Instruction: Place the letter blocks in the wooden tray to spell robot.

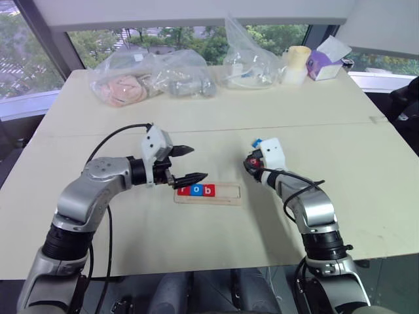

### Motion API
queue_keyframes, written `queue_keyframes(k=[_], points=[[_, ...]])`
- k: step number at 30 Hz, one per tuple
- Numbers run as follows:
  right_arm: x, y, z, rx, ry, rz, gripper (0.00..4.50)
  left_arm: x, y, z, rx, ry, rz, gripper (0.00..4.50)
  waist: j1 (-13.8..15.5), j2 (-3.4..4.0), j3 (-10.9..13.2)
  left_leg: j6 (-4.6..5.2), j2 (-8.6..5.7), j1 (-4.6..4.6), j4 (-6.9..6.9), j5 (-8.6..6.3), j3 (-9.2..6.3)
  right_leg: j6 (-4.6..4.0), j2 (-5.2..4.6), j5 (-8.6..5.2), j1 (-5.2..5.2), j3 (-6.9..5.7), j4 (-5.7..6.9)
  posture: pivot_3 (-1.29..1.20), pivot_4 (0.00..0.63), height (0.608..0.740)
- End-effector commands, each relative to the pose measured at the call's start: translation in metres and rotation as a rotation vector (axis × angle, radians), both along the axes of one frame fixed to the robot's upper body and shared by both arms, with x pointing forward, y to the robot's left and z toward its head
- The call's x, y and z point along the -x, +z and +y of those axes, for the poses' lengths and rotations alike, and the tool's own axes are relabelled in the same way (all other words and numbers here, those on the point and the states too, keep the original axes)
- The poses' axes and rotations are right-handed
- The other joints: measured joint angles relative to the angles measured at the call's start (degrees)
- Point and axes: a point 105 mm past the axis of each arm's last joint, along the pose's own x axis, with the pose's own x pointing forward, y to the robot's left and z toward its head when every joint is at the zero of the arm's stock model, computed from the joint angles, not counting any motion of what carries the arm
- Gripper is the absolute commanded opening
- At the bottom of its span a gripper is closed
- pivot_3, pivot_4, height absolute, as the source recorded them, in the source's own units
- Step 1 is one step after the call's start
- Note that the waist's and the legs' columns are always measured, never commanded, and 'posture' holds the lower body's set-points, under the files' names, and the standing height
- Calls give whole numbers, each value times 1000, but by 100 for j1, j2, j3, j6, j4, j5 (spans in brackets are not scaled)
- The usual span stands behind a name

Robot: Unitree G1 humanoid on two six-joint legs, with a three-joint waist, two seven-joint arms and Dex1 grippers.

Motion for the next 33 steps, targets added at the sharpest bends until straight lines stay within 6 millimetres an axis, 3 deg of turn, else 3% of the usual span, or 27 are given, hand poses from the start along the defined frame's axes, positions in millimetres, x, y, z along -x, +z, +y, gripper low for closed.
queue_keyframes(k=[1,5,8,12,16,26,32,33], points=[[-2,10,-1,5,-11,-26,1228,3,11,0,-7,-6,-61,4500,1,0,0,0,0,0,0,0,0,-1,0,-1,1,0,0,0,150,740],[1,32,-6,-31,-74,-83,1228,11,5,-5,-43,-54,-54,4500,-2,1,1,0,0,0,0,0,-1,-5,0,-3,0,0,0,0,150,740],[16,42,-28,-61,-262,-99,1228,21,-3,-10,-107,-116,-64,4500,13,1,1,0,2,-5,-5,0,-3,0,0,0,-8,0,0,0,150,740],[57,36,-27,-127,-330,-22,1228,35,-4,-20,-126,-234,-39,4500,31,1,0,-1,1,-13,-9,-1,-14,-8,-2,-5,-10,-4,-2,0,150,740],[82,29,-23,-153,-355,49,1228,41,-18,-21,-217,-305,-32,4500,-13,7,-2,-1,2,-12,-7,-1,-8,-19,-1,-10,-14,-2,-3,0,150,740],[98,3,-9,-260,-379,225,1228,32,-24,-24,-197,-338,-9,4500,-1,8,-2,-1,6,-13,-10,-1,-10,-20,-2,-10,-14,-5,-11,0,150,740],[94,7,-9,-249,-323,201,4304,29,-29,-20,-217,-341,-8,4500,-5,8,-2,-1,6,-13,-10,-1,-10,-20,-2,-10,-14,-7,-12,0,150,740],[91,12,-12,-230,-314,169,4466,28,-29,-19,-218,-339,-9,4500,-6,8,-2,-1,6,-13,-10,-1,-10,-20,-2,-10,-13,-7,-12,0,150,740]])
